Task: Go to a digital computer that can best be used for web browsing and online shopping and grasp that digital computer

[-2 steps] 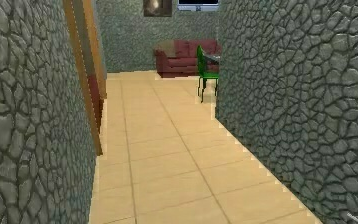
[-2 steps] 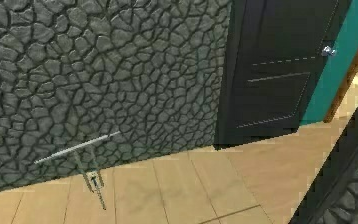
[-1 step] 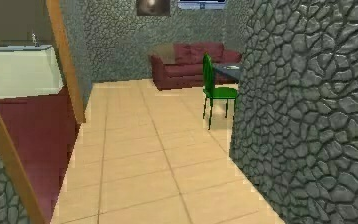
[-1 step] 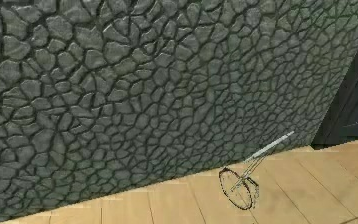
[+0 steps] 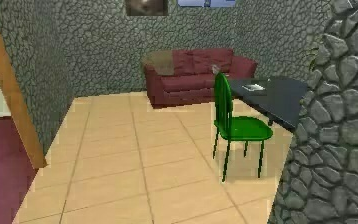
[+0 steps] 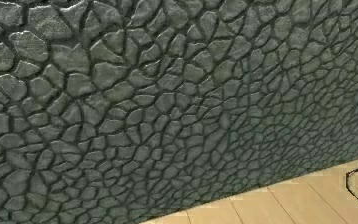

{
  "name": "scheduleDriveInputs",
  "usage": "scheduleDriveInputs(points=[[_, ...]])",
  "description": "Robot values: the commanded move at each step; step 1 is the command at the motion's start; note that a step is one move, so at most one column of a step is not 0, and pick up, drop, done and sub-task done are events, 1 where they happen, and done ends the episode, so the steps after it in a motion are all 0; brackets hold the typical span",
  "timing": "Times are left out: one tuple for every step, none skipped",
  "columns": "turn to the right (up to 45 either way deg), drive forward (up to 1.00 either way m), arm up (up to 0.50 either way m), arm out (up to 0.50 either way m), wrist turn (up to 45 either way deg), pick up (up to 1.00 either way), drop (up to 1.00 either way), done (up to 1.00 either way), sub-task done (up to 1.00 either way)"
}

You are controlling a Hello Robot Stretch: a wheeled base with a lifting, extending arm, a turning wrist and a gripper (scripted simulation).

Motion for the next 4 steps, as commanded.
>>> scheduleDriveInputs(points=[[0.0, 1.0, 0.0, 0.0, 0.0, 0.0, 0.0, 0.0, 0.0], [3.0, 0.0, 0.0, 0.0, 0.0, 0.0, 0.0, 0.0, 0.0], [0.0, 0.9, 0.0, 0.0, 0.0, 0.0, 0.0, 0.0, 0.0], [6.0, 0.0, 0.0, 0.0, 0.0, 0.0, 0.0, 0.0, 0.0]])
